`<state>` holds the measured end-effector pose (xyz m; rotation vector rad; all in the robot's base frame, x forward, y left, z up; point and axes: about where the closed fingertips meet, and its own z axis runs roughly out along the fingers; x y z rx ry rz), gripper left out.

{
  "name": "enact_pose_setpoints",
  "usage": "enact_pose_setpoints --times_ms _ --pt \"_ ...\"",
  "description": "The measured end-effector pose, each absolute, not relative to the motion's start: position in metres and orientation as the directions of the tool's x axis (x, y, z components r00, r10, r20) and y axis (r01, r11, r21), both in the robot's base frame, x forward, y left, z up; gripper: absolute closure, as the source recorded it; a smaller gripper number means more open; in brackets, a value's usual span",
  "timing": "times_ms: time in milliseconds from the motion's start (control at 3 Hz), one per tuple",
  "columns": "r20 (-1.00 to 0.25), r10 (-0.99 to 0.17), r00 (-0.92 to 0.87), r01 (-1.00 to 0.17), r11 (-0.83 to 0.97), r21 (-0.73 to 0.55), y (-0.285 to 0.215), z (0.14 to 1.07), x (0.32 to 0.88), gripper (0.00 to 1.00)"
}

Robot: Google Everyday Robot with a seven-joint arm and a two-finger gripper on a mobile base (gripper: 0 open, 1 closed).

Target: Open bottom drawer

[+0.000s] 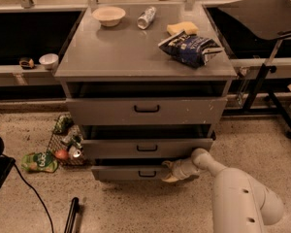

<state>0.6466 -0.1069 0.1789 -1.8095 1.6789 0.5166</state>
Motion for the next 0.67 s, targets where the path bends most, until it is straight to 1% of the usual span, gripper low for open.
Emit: enact_pose_setpoints --times_ms 333,667 --pt "-0.653 -0.748 0.120 -0.986 -0.010 -0.169 -0.1080 0.1859 0.6469 0.88" --pt "-0.653 -0.748 0.120 -0.986 -0.010 -0.169 -0.1082 0.1940 0.6470 1.00"
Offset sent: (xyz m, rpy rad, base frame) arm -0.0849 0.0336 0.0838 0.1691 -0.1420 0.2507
